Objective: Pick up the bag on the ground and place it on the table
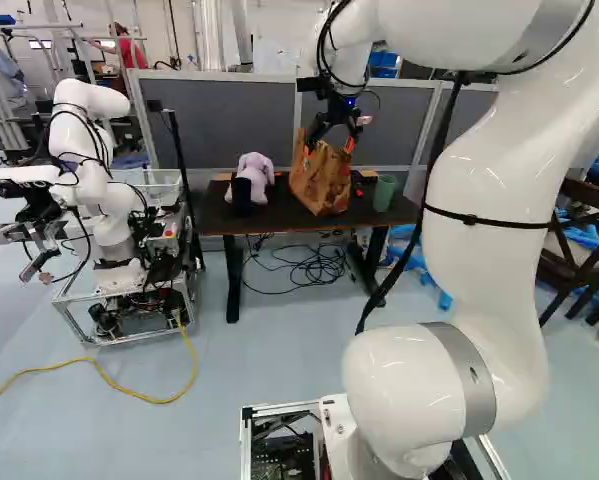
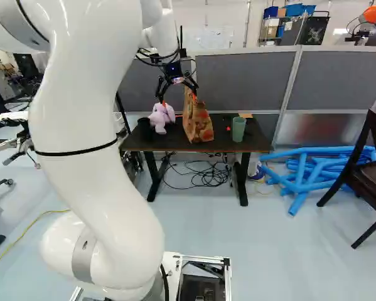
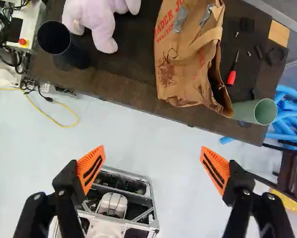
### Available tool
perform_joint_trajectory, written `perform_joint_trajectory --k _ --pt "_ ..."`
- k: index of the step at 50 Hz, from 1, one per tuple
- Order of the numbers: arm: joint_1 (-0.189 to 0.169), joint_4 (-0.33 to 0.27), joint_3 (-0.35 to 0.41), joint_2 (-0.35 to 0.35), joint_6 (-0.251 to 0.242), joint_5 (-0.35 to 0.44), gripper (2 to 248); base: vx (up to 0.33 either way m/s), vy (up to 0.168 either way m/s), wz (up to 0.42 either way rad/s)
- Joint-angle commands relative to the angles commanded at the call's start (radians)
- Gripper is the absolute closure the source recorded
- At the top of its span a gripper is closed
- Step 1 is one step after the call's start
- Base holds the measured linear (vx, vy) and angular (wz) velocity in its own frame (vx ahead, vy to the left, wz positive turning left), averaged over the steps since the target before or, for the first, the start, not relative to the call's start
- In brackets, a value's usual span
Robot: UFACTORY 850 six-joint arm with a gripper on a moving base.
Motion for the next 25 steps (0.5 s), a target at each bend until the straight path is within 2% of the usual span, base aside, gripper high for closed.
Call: perform_joint_trajectory --k 25 --pt "0.006 0.0 0.268 0.107 0.068 0.339 3 0.0 0.0 0.0"
